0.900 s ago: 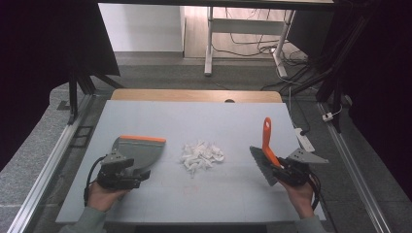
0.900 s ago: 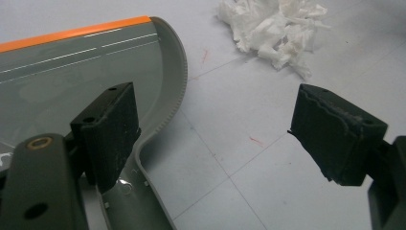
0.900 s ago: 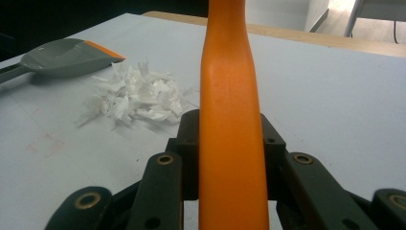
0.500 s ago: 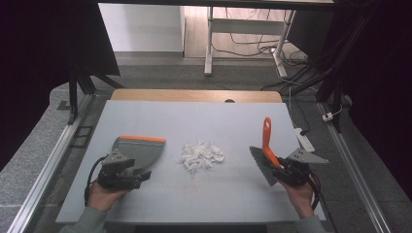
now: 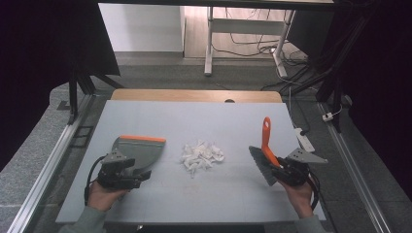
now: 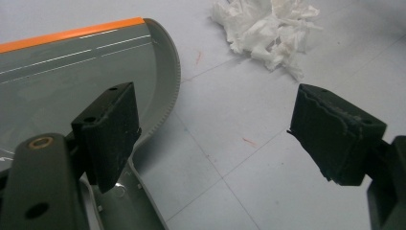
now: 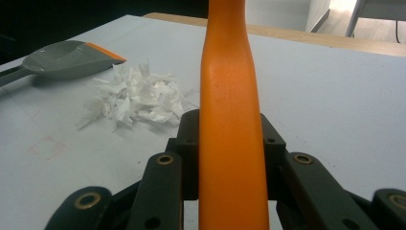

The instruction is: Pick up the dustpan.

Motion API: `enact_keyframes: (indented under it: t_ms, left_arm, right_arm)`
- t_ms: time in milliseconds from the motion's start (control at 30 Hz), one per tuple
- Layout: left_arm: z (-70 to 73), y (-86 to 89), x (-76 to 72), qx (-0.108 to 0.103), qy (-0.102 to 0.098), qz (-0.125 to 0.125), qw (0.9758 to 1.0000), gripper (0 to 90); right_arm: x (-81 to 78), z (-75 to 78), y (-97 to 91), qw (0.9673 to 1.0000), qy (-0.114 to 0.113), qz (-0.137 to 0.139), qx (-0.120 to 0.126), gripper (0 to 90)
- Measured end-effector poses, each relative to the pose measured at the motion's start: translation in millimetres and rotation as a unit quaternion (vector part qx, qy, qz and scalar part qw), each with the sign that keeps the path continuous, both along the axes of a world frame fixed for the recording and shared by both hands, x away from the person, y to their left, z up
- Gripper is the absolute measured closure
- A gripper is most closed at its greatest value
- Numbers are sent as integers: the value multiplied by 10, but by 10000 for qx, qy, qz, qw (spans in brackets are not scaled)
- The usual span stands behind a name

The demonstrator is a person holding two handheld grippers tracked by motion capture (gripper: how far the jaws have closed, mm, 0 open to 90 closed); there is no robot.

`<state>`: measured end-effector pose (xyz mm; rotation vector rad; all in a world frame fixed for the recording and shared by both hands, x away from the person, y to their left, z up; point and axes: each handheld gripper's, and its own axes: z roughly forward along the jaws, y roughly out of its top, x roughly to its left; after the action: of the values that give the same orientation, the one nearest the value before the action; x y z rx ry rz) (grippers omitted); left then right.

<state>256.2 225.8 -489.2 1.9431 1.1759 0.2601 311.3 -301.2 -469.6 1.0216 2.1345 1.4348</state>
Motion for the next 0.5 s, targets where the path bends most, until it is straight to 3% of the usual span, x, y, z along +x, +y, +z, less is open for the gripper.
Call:
enact_keyframes:
  t_ms: [233, 500]
  left_arm:
    - [57, -39, 8, 44, -22, -77, 10000, 180]
    - [228, -58, 22, 76, 3, 125, 9999, 176]
  right_arm:
    - [13, -4, 8, 10000, 9, 1, -20, 702]
    - [-25, 4, -36, 10000, -14, -26, 15, 702]
